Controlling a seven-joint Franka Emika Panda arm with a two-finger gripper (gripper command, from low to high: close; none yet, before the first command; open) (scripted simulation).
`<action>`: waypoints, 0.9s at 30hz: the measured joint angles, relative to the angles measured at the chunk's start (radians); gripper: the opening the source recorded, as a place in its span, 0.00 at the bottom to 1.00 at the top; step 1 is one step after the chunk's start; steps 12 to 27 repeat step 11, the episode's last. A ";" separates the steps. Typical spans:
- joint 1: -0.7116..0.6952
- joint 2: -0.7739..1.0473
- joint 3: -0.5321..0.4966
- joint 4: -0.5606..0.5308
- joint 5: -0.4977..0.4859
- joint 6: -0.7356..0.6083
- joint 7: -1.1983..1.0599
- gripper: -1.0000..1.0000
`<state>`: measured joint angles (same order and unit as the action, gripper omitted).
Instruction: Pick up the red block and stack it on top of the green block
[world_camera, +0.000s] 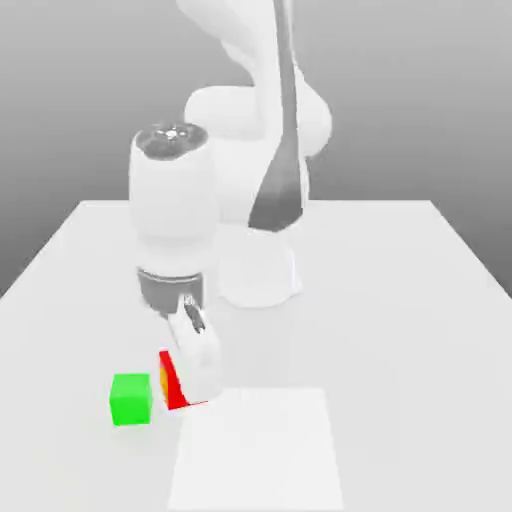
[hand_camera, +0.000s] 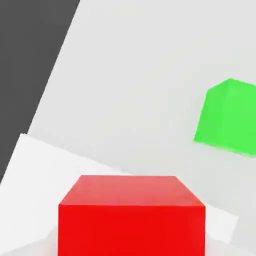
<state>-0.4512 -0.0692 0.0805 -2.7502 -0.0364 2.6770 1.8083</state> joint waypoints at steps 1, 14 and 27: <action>-0.019 -0.025 -0.023 -0.019 0.016 -0.004 -0.014 0.00; -0.054 0.156 -0.062 -0.041 0.029 0.202 -0.027 1.00; -0.054 0.156 -0.062 -0.041 0.029 0.202 -0.027 1.00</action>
